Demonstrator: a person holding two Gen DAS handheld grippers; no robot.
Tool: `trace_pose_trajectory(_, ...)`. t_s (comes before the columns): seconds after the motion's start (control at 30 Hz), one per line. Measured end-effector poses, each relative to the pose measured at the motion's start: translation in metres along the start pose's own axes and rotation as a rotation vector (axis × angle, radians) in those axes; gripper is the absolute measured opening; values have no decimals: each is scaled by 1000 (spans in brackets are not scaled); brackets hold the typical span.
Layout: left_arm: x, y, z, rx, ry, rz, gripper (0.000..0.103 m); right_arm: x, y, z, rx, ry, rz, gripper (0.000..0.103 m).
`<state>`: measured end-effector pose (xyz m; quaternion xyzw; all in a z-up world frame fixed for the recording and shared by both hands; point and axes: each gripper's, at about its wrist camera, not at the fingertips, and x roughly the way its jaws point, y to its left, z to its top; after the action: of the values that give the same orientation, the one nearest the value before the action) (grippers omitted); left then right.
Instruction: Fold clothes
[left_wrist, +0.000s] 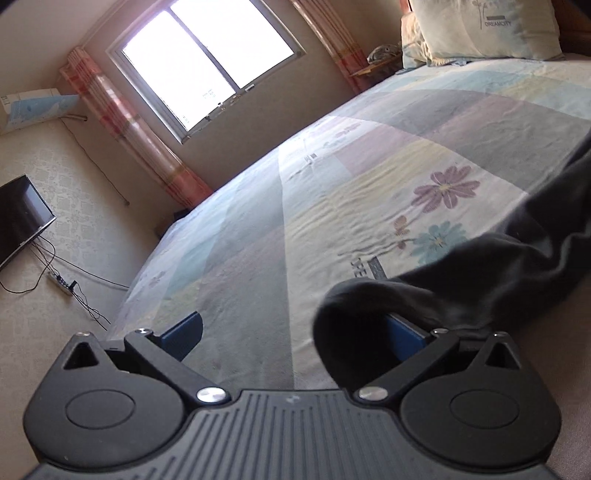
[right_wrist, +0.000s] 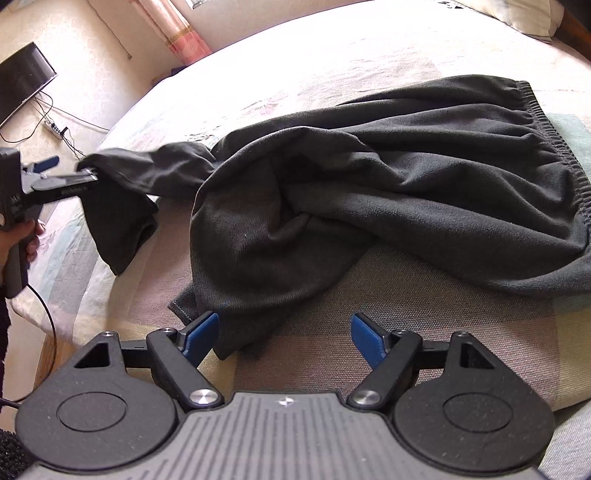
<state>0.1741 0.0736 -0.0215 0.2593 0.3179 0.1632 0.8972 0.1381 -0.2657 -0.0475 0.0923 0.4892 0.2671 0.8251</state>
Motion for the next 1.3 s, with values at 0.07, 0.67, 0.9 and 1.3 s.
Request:
trace_pose_trajectory(0.07, 8, -7, -11, -29, 34, -31, 103, 0, 0, 0, 0, 3, -4, 82)
trace_pose_trajectory(0.67, 80, 36, -69, -387, 239, -178, 103, 16, 9, 6, -20, 54, -30, 83)
trace_pose_trajectory(0.9, 112, 65, -75, -481, 282, -148, 103, 19, 9, 7, -11, 58, -54, 83)
trace_pose_trajectory(1.3, 125, 105, -15, -466, 104, 35, 103, 22, 13, 13, -25, 60, -81, 83)
